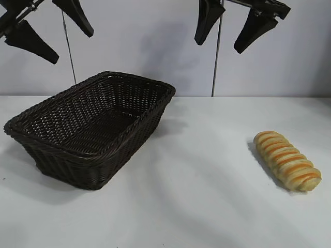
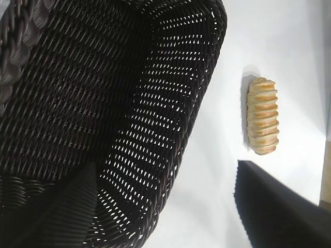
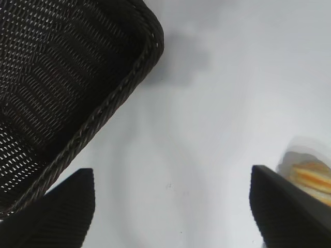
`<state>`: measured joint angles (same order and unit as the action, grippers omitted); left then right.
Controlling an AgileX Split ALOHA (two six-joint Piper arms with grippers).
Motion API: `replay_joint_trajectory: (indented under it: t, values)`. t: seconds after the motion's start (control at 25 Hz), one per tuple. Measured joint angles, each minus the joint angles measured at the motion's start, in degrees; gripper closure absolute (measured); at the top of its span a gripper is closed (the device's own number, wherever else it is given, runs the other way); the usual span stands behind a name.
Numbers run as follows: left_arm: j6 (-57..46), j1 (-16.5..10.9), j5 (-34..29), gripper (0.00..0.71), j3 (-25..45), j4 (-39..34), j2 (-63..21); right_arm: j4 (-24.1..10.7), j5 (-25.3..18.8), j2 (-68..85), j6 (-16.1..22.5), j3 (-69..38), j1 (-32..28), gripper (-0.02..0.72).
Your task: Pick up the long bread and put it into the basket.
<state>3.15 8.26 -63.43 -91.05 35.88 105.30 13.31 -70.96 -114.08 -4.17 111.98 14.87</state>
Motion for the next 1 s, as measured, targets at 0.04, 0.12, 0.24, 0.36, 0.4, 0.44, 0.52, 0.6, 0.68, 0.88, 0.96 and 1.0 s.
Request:
replay_joint_trajectory:
  t: [0.04,0.12,0.24,0.36,0.4,0.44,0.52,0.6,0.68,0.88,0.96,1.0]
  values:
    - [0.00,0.00,0.06,0.171,0.00,0.00,0.00,0.00,0.00,0.00,0.00,0.00,0.00,0.113]
    - [0.00,0.00,0.62,0.171,0.00,0.00,0.00,0.00,0.00,0.00,0.00,0.00,0.00,0.113]
    - [0.00,0.00,0.85,0.171,0.00,0.02,0.00,0.00,0.00,0.00,0.00,0.00,0.00,0.113]
    - [0.00,0.00,0.80,0.171,0.00,0.19,0.00,0.00,0.00,0.00,0.00,0.00,0.00,0.113]
    - [0.00,0.00,0.67,0.171,0.00,0.25,0.00,0.00,0.00,0.00,0.00,0.00,0.00,0.113]
    - [0.00,0.00,0.37,0.171,0.00,0.25,0.00,0.00,0.00,0.00,0.00,0.00,0.00,0.113]
    - [0.00,0.00,-0.19,0.171,0.00,0.06,0.00,0.00,0.00,0.00,0.00,0.00,0.00,0.113]
    - [0.00,0.00,-1.05,0.171,0.00,-0.71,0.00,0.00,0.00,0.00,0.00,0.00,0.00,0.113]
    - [0.00,0.00,-1.72,0.171,0.00,-1.42,-0.12,0.00,0.00,0.00,0.00,0.00,0.00,0.113]
    - [-0.15,0.21,-3.24,0.171,0.65,-3.02,-2.53,0.00,0.00,0.00,0.00,0.00,0.00,0.113]
    - [-0.22,0.73,-2.70,0.171,2.62,-3.07,-4.58,0.00,-0.05,0.00,0.00,0.00,0.00,0.113]
    - [-0.29,1.10,-1.97,0.171,4.34,-3.07,-5.63,0.00,-0.05,0.00,0.00,0.00,0.00,0.113]
